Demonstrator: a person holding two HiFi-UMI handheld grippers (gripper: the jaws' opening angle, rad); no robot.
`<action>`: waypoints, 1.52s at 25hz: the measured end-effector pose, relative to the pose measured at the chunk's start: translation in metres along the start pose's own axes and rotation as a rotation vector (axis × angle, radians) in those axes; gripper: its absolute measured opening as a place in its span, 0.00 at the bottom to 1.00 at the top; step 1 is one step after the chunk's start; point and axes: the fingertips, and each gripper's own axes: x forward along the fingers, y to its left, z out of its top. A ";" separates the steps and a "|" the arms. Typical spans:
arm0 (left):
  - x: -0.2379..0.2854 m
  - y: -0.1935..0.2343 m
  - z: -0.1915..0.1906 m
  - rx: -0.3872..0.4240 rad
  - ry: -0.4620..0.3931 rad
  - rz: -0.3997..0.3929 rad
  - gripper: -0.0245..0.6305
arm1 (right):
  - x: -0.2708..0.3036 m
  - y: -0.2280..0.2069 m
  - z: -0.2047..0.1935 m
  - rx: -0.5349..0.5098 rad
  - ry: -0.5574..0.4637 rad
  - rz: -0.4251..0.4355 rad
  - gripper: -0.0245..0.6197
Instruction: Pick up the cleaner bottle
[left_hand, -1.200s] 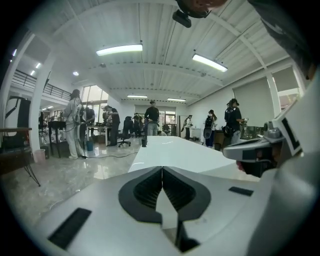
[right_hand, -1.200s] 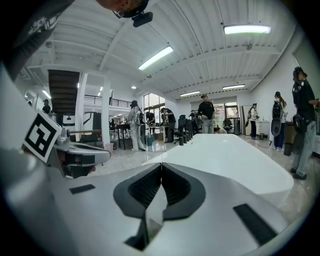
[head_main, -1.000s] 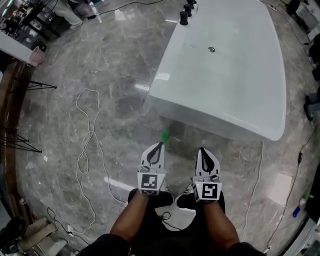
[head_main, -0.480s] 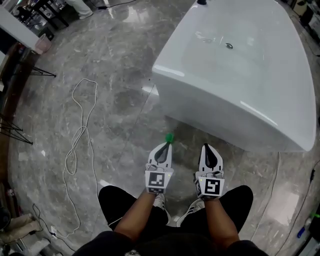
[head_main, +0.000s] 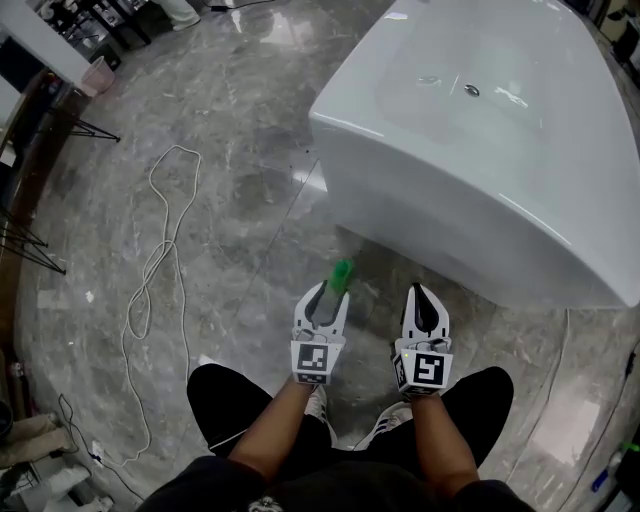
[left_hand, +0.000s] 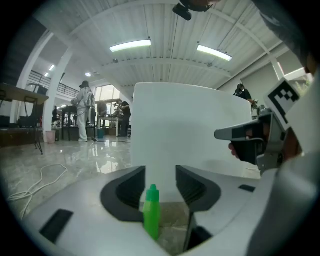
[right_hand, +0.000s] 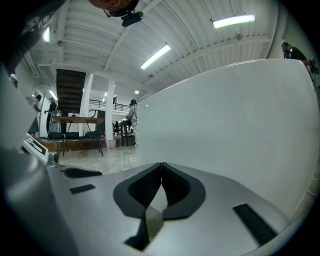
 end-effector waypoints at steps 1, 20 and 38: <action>0.002 0.000 -0.007 -0.003 0.010 -0.007 0.38 | 0.000 0.001 -0.001 0.001 0.000 0.001 0.06; 0.099 0.019 -0.155 0.034 0.234 0.065 0.53 | -0.014 0.003 -0.040 -0.006 0.067 -0.005 0.06; 0.128 0.023 -0.173 0.087 0.177 0.008 0.33 | -0.029 0.000 -0.064 -0.047 0.141 -0.042 0.06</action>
